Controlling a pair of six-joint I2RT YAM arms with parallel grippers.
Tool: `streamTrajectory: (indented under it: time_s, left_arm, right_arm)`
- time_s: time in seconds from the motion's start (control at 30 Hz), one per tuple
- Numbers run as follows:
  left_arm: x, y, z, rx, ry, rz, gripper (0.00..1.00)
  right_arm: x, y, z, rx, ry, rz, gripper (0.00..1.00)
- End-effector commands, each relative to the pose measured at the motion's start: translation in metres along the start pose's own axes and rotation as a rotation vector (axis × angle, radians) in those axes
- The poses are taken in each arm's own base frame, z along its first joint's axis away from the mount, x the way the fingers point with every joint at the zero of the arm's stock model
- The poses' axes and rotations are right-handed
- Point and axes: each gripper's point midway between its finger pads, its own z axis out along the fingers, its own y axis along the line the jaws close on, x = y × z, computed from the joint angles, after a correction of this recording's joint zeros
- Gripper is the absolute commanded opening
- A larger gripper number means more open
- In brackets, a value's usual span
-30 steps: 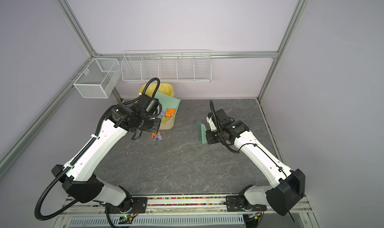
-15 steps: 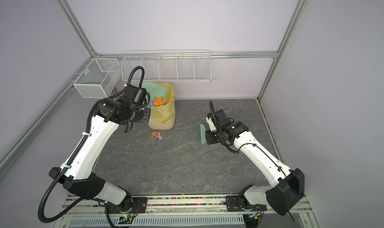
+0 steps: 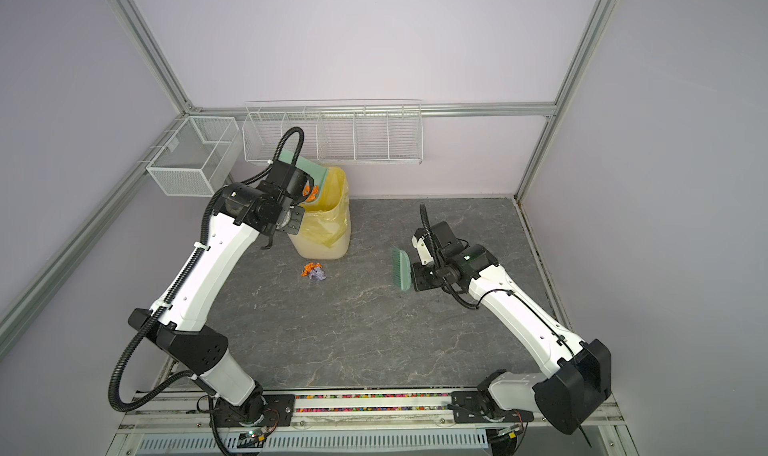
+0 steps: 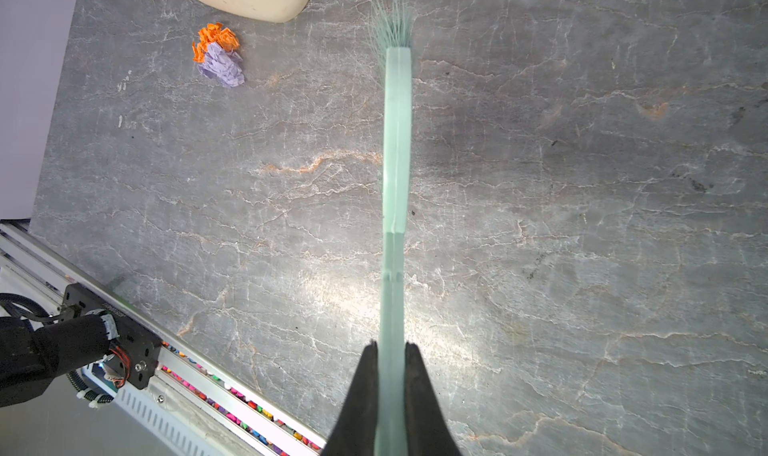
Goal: Sweep away the paper scraps from the table
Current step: 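Carry the loaded dustpan with the left gripper up over the yellow bin, then tilt the dustpan over the yellow bin with the left gripper to dump scraps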
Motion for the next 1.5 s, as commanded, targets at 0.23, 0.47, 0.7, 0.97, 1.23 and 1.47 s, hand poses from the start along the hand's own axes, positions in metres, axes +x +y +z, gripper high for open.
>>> streamTrajectory:
  time_s: [0.23,0.47,0.7,0.97,1.23,1.47]
  left_arm:
    - [-0.020,0.041,0.017,-0.363,-0.009,0.128,0.00]
    - [-0.029,0.054,0.021,-0.709,0.004,0.295,0.00]
    - [-0.030,0.032,0.026,-0.817,0.025,0.448,0.00]
    - [-0.027,0.026,0.030,-0.852,0.050,0.520,0.00]
    - [-0.029,0.017,0.032,-0.823,0.053,0.570,0.00]
    - [-0.029,0.012,0.029,-0.680,0.018,0.479,0.00]
  right_arm:
    - [-0.004,0.002,-0.002,-0.021,-0.031,-0.002,0.07]
    - [0.001,0.001,-0.003,-0.024,-0.037,0.008,0.07]
    - [0.000,-0.001,-0.003,-0.016,-0.050,-0.001,0.07]
    - [0.005,0.000,0.002,-0.035,-0.045,0.004,0.07]
    - [0.006,-0.001,-0.007,-0.035,-0.073,0.001,0.07]
    - [0.005,0.000,-0.004,-0.042,-0.064,-0.003,0.07]
